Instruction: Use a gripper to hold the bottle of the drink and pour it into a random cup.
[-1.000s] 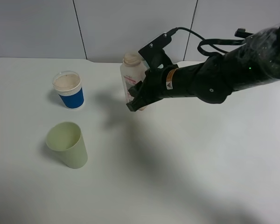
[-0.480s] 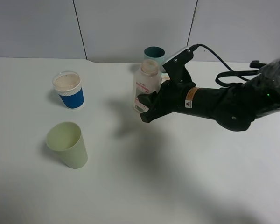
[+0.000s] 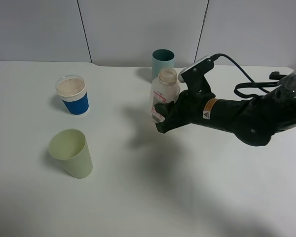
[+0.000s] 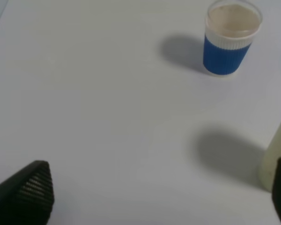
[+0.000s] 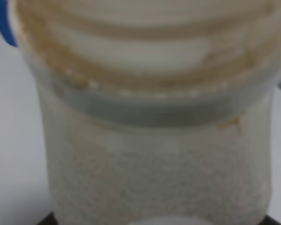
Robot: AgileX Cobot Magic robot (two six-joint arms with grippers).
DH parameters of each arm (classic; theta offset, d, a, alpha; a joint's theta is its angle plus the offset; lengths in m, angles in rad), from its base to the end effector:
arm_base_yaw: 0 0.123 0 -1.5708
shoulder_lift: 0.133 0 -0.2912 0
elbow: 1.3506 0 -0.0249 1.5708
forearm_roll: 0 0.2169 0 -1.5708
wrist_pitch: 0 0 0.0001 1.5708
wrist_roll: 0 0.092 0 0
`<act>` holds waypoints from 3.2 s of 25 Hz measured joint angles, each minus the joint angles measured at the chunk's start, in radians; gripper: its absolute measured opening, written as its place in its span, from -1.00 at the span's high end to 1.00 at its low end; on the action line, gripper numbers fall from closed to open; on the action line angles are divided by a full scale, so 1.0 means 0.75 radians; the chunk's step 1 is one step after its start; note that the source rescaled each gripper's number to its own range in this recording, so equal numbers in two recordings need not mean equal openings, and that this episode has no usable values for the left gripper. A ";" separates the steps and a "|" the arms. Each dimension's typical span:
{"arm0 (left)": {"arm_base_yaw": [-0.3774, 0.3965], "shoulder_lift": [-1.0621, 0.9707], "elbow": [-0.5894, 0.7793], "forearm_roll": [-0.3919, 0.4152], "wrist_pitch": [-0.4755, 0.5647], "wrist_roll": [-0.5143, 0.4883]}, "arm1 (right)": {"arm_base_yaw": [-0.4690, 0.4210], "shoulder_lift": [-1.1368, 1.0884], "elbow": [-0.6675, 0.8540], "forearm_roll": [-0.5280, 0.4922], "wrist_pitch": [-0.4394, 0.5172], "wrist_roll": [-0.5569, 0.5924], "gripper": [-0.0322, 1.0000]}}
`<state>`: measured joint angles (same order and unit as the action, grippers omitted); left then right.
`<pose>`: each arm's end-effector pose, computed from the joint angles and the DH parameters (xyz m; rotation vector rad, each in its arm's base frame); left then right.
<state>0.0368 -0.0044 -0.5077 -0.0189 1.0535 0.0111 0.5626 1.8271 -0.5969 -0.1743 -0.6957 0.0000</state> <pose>-0.0410 -0.0030 0.2628 -0.0251 2.0247 0.0077 0.2528 0.1715 0.1651 -0.7643 1.8955 0.3822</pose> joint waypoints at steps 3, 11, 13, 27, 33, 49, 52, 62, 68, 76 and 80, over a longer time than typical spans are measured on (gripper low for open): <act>0.000 0.000 0.000 0.000 0.000 0.000 | 0.000 0.000 0.000 0.103 0.004 -0.086 0.94; 0.000 0.000 0.000 0.000 0.000 0.002 | -0.011 0.133 0.002 0.180 -0.106 -0.127 0.94; 0.000 0.000 0.000 0.000 0.000 0.002 | -0.011 0.148 0.007 0.180 -0.124 -0.127 0.94; 0.000 0.000 0.000 0.001 0.000 0.002 | -0.011 0.223 0.006 0.203 -0.271 -0.035 0.94; 0.000 0.000 0.000 0.001 0.000 0.002 | -0.011 0.223 0.006 0.205 -0.263 -0.028 0.92; 0.000 0.000 0.000 0.001 0.000 0.002 | -0.011 0.120 0.008 0.205 -0.057 -0.021 -0.26; 0.000 0.000 0.000 0.001 0.000 0.002 | -0.011 0.062 0.010 0.205 -0.029 -0.021 -0.26; 0.000 0.000 0.000 0.001 0.000 0.002 | -0.011 -0.232 0.011 0.205 0.262 -0.021 -0.26; 0.000 0.000 0.000 0.001 0.000 0.002 | -0.011 -0.483 0.012 0.206 0.340 -0.041 -0.53; 0.000 0.000 0.000 0.001 0.000 0.002 | -0.011 -0.771 0.012 0.292 0.423 -0.297 -0.81; 0.000 0.000 0.000 0.001 0.000 0.002 | -0.011 -0.935 0.012 0.322 0.486 -0.394 -0.83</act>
<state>0.0368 -0.0044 -0.5077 -0.0179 1.0535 0.0122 0.5540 1.1258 -0.5878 0.0671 -0.3309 -0.2952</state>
